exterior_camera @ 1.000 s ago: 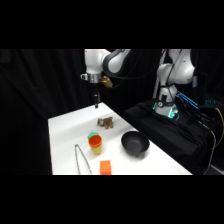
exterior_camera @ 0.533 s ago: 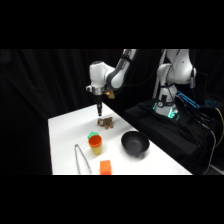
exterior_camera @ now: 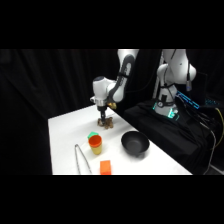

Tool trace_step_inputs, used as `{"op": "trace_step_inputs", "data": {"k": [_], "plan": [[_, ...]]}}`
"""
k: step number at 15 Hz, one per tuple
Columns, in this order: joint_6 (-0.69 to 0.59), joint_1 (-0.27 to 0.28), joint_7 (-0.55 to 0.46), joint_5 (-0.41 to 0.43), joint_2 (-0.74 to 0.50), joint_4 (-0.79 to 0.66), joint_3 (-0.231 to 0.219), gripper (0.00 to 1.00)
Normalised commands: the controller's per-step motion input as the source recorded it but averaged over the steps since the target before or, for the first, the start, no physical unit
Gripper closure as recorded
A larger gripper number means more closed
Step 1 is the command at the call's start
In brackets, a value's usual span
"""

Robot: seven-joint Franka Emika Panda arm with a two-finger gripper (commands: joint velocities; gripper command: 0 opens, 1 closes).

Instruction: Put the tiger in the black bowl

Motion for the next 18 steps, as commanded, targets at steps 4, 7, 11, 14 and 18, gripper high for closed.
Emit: {"op": "trace_step_inputs", "data": {"k": [4,7,11,14,18], "plan": [[0.2,0.06,0.01,0.064,0.11,0.01,-0.058,0.27],[0.15,0.03,-0.03,0.103,0.08,0.05,-0.028,0.48],[0.12,0.01,-0.05,0.117,0.07,0.07,-0.013,0.81],[0.09,-0.006,-0.07,0.126,0.08,0.08,0.001,0.96],[0.01,0.083,-0.06,0.018,-0.07,-0.01,-0.072,0.93]]}}
